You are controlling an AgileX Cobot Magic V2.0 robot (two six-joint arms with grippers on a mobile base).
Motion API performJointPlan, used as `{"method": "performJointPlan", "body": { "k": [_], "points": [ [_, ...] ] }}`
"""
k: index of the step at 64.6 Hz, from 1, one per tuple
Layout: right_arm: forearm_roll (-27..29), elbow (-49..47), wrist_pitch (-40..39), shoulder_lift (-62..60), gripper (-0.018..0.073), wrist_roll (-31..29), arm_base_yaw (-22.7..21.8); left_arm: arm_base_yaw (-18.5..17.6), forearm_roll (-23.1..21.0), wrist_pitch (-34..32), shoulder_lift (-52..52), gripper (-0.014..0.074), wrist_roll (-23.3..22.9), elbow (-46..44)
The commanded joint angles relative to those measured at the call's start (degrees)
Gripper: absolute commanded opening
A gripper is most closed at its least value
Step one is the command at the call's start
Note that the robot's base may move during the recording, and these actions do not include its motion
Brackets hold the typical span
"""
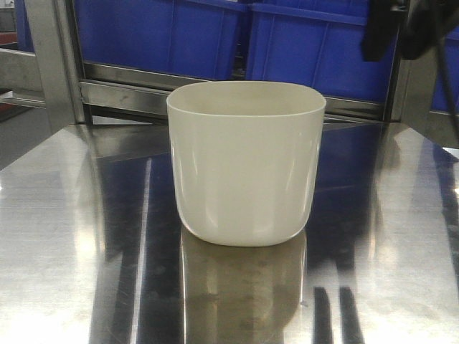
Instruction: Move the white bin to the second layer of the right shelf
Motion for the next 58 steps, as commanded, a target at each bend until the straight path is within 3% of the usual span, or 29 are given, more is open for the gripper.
{"method": "performJointPlan", "body": {
  "k": [1,16,58],
  "points": [
    [-1.35,-6.12,1.16,1.79,0.0262,-0.31,0.2,-0.23,-0.36,-4.52,-0.92,0.0085,-0.27,2.11],
    [3.2,-14.21,6.1,8.42,0.0232,-6.07,0.2,-0.23,-0.36,-4.52,-0.92,0.0085,-0.27,2.11],
    [7.15,-14.12,5.0,15.0,0.0232,-6.07,-0.64,-0.23,-0.36,-4.52,-0.92,0.0085,-0.27,2.11]
  ]
}}
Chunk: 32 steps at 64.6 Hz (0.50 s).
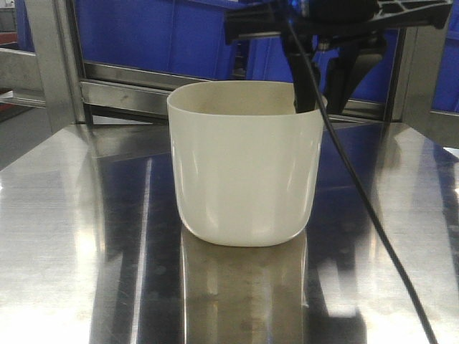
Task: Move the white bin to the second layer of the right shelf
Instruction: 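Lower the right gripper onto the rim of the white bin and close it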
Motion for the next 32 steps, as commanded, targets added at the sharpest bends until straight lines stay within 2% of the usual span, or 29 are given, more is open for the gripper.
{"method": "performJointPlan", "body": {
  "k": [1,14,32],
  "points": [
    [-0.87,-1.86,-1.83,-1.78,0.0232,-0.69,-0.62,-0.23,-0.36,-4.52,-0.92,0.0085,-0.27,2.11],
    [2.16,-1.64,-3.0,-1.33,0.0221,-0.69,-1.67,-0.23,-0.36,-4.52,-0.92,0.0085,-0.27,2.11],
    [2.45,0.62,-5.18,-1.33,0.0173,-0.69,-2.31,-0.23,-0.36,-4.52,-0.92,0.0085,-0.27,2.11]
  ]
}}
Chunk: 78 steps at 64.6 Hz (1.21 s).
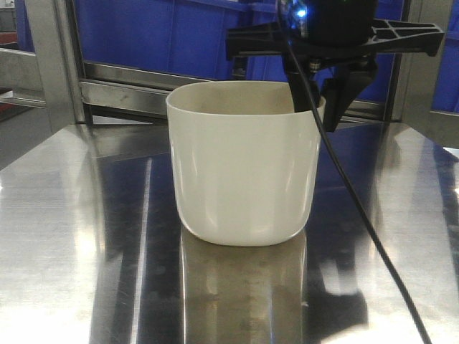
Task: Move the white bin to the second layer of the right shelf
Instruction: 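Lower the right gripper onto the rim of the white bin and close it, then lift the white bin off the steel table with the right gripper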
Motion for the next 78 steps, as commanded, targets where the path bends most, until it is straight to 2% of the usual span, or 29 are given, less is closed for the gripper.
{"method": "performJointPlan", "body": {
  "k": [1,9,16,27,32,41,48,56,68,78],
  "points": [
    [-0.88,-0.64,-2.0,-2.46,0.0169,-0.55,-0.2,-0.23,-0.36,-4.52,-0.92,0.0085,-0.27,2.11],
    [-0.88,-0.53,-2.02,-2.46,0.0124,-0.55,-0.2,-0.23,-0.36,-4.52,-0.92,0.0085,-0.27,2.11],
    [-0.94,-0.53,-2.02,-2.64,0.0043,-0.55,-0.2,-0.23,-0.36,-4.52,-0.92,0.0085,-0.27,2.11],
    [-1.97,-0.67,-1.84,-5.46,0.0048,-1.13,-0.2,-0.23,-0.36,-4.52,-0.92,0.0085,-0.27,2.11],
    [-2.61,-0.53,-1.71,-7.45,0.0048,-4.09,-0.7,-0.23,-0.36,-4.52,-0.92,0.0085,-0.27,2.11],
    [-2.62,-0.02,-1.89,-11.99,0.0048,-14.1,-3.16,-0.23,-0.36,-4.52,-0.92,0.0085,-0.27,2.11],
    [-2.62,3.33,-5.05,-16.35,0.0048,-18.66,-6.15,-0.23,-0.36,-4.52,-0.92,0.0085,-0.27,2.11],
    [-0.99,10.41,-11.06,-22.13,0.0048,-22.08,-11.77,-0.23,-0.36,-4.52,-0.92,0.0085,-0.27,2.11],
    [5.66,21.71,-18.41,-30.91,0.0048,-28.88,-22.47,-0.23,-0.36,-4.52,-0.92,0.0085,-0.27,2.11],
    [10.59,29.77,-23.71,-37.16,0.0048,-37.78,-31.68,-0.23,-0.36,-4.52,-0.92,0.0085,-0.27,2.11]
  ]
}}
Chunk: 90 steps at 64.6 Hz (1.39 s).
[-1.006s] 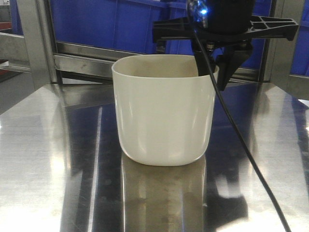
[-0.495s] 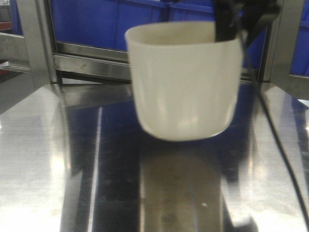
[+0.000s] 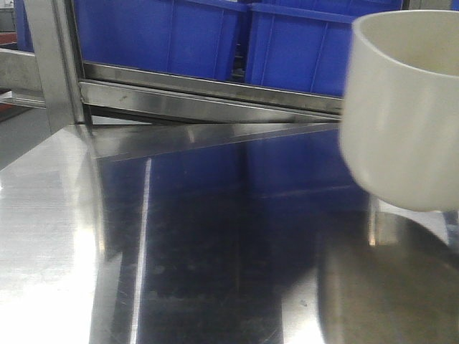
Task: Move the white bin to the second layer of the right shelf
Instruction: 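Lift the white bin off the steel table with the right gripper, then back away from the steel table and turn toward the aisle, holding the bin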
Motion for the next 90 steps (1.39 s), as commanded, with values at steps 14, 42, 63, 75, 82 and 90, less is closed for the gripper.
{"method": "performJointPlan", "body": {
  "k": [14,42,63,75,82,90],
  "points": [
    [2.74,8.07,-7.43,-12.45,0.0048,-7.73,-8.62,-0.23,-0.36,-4.52,-0.92,0.0085,-0.27,2.11],
    [3.44,17.95,-7.95,-35.64,0.0048,-7.73,-8.62,-0.23,-0.36,-4.52,-0.92,0.0085,-0.27,2.11],
    [3.52,20.25,-7.67,-46.79,0.0048,-7.73,-8.62,-0.23,-0.36,-4.52,-0.92,0.0085,-0.27,2.11],
    [3.52,20.25,-7.43,-46.85,0.0048,-7.73,-8.62,-0.23,-0.36,-4.52,-0.92,0.0085,-0.27,2.11],
    [3.52,20.25,-7.31,-46.85,0.0048,-7.73,-8.62,-0.23,-0.36,-4.52,-0.92,0.0085,-0.27,2.11],
    [3.52,20.25,-7.31,-46.85,0.0048,-7.73,-8.62,-0.23,-0.36,-4.52,-0.92,0.0085,-0.27,2.11]
  ]
}}
